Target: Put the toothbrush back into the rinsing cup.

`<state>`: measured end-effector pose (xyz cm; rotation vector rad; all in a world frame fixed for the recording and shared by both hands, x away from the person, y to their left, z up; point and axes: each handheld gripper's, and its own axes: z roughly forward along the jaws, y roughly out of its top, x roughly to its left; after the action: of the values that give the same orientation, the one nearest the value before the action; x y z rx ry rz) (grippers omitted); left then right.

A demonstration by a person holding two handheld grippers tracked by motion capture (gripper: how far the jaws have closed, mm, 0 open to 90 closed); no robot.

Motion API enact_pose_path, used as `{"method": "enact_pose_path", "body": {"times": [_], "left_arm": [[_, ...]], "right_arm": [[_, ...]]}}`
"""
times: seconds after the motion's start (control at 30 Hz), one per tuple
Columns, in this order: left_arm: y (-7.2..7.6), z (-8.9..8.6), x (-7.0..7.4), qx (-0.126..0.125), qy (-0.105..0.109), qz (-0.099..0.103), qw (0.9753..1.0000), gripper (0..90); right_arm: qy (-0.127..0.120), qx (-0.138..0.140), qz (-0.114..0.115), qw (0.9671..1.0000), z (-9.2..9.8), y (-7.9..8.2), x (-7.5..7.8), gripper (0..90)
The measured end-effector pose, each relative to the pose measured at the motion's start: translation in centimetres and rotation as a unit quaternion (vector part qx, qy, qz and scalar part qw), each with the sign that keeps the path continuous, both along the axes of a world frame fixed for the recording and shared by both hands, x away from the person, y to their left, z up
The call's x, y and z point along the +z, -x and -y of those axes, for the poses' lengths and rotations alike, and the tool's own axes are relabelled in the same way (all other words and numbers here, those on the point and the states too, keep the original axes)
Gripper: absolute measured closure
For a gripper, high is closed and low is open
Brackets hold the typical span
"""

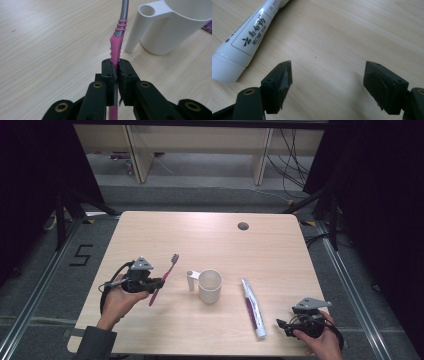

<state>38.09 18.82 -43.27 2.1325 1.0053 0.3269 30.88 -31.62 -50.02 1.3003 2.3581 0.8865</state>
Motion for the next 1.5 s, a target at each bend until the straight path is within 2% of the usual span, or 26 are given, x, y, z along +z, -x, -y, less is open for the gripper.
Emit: {"method": "enact_pose_path", "body": {"times": [0.03, 0.1, 0.17, 0.2, 0.23, 0.27, 0.3, 0.33, 0.37, 0.43, 0.47, 0.57, 0.63, 0.73, 0.8, 0.87, 0.93, 0.97, 1.0, 1.07, 1.1, 1.13, 1.27, 1.33, 1.37, 1.5], "left_arm": [[0.1, 0.0, 0.0, 0.001, 0.003, 0.004, 1.0, 83.4], [0.5, 0.0, 0.0, 0.007, 0.016, 0.017, 0.9997, 83.5], [0.7, 0.0, 0.0, 0.001, 0.035, 0.018, 0.9992, 83.4], [0.9, 0.0, 0.0, 0.009, 0.035, 0.032, 0.9988, 83.5], [0.9, -0.1, -0.1, 0.009, 0.041, 0.033, 0.9986, 83.5], [1.0, -0.2, -0.2, 0.009, 0.046, 0.035, 0.9983, 83.5], [1.1, 0.0, -0.4, 0.023, 0.068, 0.046, 0.9964, 83.5], [1.1, -0.2, -0.4, 0.013, 0.061, 0.041, 0.9972, 83.5], [1.1, -0.1, -0.4, 0.015, 0.054, 0.046, 0.9974, 83.5], [1.2, -0.1, -0.3, 0.02, 0.062, 0.05, 0.9966, 83.5], [1.2, -0.1, -0.3, 0.024, 0.069, 0.06, 0.9955, 83.5], [1.1, -0.1, -0.2, 0.03, 0.079, 0.072, 0.9938, 83.5], [1.2, -0.1, -0.2, 0.033, 0.081, 0.073, 0.9935, 83.5], [1.2, -0.1, -0.3, 0.044, 0.108, 0.081, 0.9899, 83.5], [1.1, 0.0, -0.4, 0.045, 0.106, 0.086, 0.9897, 83.5], [1.1, 0.1, -0.6, 0.048, 0.118, 0.095, 0.9873, 83.5], [1.1, 0.2, -0.6, 0.051, 0.124, 0.105, 0.9854, 83.5], [1.1, 0.2, -0.6, 0.05, 0.125, 0.105, 0.9853, 83.5], [1.0, 0.3, -0.6, 0.05, 0.126, 0.109, 0.9847, 83.5], [0.9, 0.3, -0.5, 0.056, 0.137, 0.114, 0.9823, 83.5], [0.8, 0.3, -0.5, 0.058, 0.137, 0.117, 0.9819, 83.5], [0.8, 0.4, -0.5, 0.06, 0.138, 0.121, 0.9811, 83.5], [0.8, 0.4, -0.3, 0.061, 0.163, 0.133, 0.9757, 83.5], [0.7, 0.6, -0.1, 0.062, 0.168, 0.141, 0.9736, 83.4], [0.7, 0.6, -0.1, 0.064, 0.167, 0.143, 0.9734, 83.4], [0.5, 0.9, 0.1, 0.062, 0.18, 0.145, 0.9711, 83.4]], "right_arm": [[-0.018, -0.02, -0.004, 0.9996, -0.3, 0.2, -0.1, 24.0], [-0.009, -0.014, -0.007, 0.9998, -0.2, 0.2, 0.0, 24.0], [-0.009, -0.015, -0.007, 0.9998, -0.2, 0.2, 0.0, 24.0], [-0.009, -0.014, -0.007, 0.9998, -0.2, 0.2, 0.0, 24.0], [-0.017, -0.021, -0.013, 0.9995, -0.4, 0.3, 0.0, 24.0], [-0.009, -0.017, -0.022, 0.9996, -0.3, 0.3, 0.2, 24.0], [-0.008, -0.017, -0.023, 0.9995, -0.3, 0.3, 0.2, 24.0], [-0.005, -0.012, -0.014, 0.9998, -0.2, 0.2, 0.2, 24.0], [-0.007, -0.015, -0.016, 0.9997, -0.2, 0.3, 0.2, 24.0], [-0.014, -0.017, -0.003, 0.9998, -0.3, 0.2, -0.1, 24.0], [-0.008, -0.01, -0.003, 0.9999, -0.1, 0.1, 0.0, 24.0], [-0.009, -0.014, -0.005, 0.9999, -0.2, 0.2, 0.0, 24.0], [-0.003, -0.003, -0.012, 0.9999, 0.0, 0.2, 0.2, 24.0], [0.003, 0.012, -0.005, 0.9999, 0.2, -0.1, 0.2, 24.0], [0.003, 0.012, -0.005, 0.9999, 0.2, -0.1, 0.2, 24.0], [0.003, 0.005, -0.011, 0.9999, 0.2, 0.0, 0.2, 24.0], [0.002, 0.008, -0.003, 1.0, 0.2, -0.1, 0.2, 24.0], [-0.003, 0.019, -0.018, 0.9997, 0.3, -0.2, 0.3, 24.0], [-0.003, 0.019, -0.02, 0.9996, 0.3, -0.2, 0.3, 24.1], [-0.007, 0.014, -0.021, 0.9997, 0.3, -0.1, 0.3, 24.1], [0.007, 0.008, -0.007, 0.9999, 0.3, 0.0, 0.3, 24.1], [-0.004, -0.004, -0.013, 0.9999, 0.1, 0.1, 0.3, 24.1], [0.002, 0.002, -0.007, 1.0, 0.3, -0.1, 0.3, 24.2], [0.005, 0.005, -0.001, 1.0, 0.4, -0.1, 0.3, 24.2], [0.005, 0.003, -0.008, 1.0, 0.3, -0.1, 0.3, 24.2], [0.003, 0.001, -0.007, 1.0, 0.3, -0.1, 0.2, 24.2]]}}
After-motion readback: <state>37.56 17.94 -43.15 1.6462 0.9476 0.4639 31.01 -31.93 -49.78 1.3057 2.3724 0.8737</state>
